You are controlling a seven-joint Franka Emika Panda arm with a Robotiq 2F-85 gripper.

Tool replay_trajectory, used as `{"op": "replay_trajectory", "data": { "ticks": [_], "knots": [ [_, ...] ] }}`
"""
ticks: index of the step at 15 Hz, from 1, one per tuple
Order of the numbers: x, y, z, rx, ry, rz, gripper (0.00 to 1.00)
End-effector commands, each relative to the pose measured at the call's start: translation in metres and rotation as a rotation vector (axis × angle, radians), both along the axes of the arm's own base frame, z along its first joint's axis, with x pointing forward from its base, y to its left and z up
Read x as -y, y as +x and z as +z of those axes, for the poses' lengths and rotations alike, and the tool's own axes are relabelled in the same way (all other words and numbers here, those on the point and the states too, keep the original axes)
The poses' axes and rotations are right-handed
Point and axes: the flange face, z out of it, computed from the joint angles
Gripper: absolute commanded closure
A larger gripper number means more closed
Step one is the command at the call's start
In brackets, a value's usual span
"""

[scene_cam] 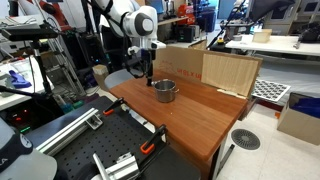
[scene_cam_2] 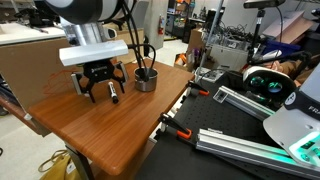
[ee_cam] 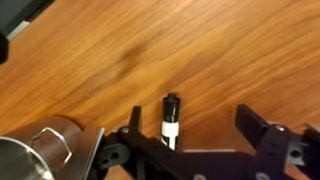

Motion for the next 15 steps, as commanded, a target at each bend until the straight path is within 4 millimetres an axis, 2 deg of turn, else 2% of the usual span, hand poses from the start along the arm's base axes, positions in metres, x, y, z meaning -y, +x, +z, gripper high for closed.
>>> {"op": "replay_trajectory", "data": {
  "ticks": [1,4,6,12,13,14,15],
  "knots": [
    [-0.001,0.001,0.004,-0.014,-0.006,0.010,0.00],
    [-0.002,-0.004,0.013,-0.006,0.009,0.023,0.00],
    [-0.004,-0.012,0.027,-0.001,0.034,0.058,0.00],
    [0.003,-0.046,0.101,0.148,0.093,0.086,0.00],
    [-0.004,-0.029,0.088,0.105,0.061,0.072,0.00],
    [-0.003,-0.033,0.097,0.115,0.064,0.073,0.00],
    [-0.002,-0.033,0.098,0.115,0.064,0.073,0.00]
  ]
}}
